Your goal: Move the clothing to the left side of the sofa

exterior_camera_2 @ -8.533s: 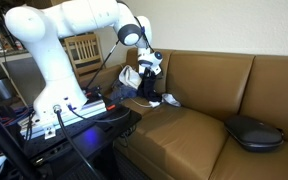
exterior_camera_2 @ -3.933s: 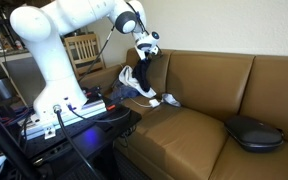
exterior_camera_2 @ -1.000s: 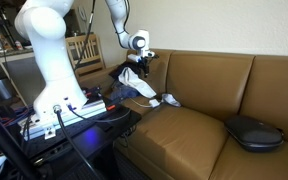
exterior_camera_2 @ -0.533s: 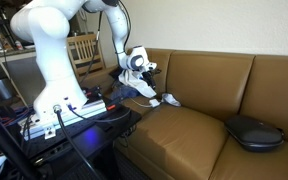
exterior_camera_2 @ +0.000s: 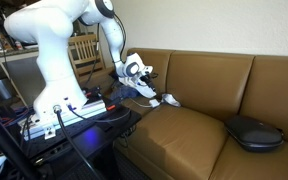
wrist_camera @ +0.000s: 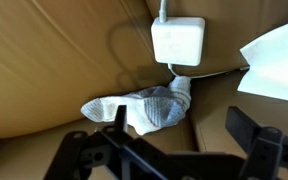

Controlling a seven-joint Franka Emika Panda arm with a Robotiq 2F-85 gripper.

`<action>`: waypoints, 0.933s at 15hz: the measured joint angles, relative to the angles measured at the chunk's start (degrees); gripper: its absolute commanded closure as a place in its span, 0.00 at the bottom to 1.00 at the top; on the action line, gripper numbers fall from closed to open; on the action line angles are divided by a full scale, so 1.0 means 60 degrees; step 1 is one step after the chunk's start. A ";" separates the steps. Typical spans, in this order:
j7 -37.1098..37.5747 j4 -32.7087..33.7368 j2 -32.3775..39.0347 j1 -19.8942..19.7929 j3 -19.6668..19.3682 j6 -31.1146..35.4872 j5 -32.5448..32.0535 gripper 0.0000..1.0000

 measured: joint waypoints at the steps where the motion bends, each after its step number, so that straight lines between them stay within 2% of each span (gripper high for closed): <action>1: -0.0013 0.0001 0.0000 -0.0018 -0.0001 0.0000 0.0025 0.00; 5: -0.0146 0.0276 0.0442 -0.0176 -0.0030 0.0542 0.0098 0.00; 8: 0.0084 0.1598 0.1336 -0.0679 -0.0004 0.0824 0.0399 0.00; 10: 0.0261 0.2696 0.1830 -0.1259 0.0197 0.0774 0.0724 0.00; 14: 0.0292 0.4306 0.2264 -0.3092 0.1474 0.0363 0.0721 0.00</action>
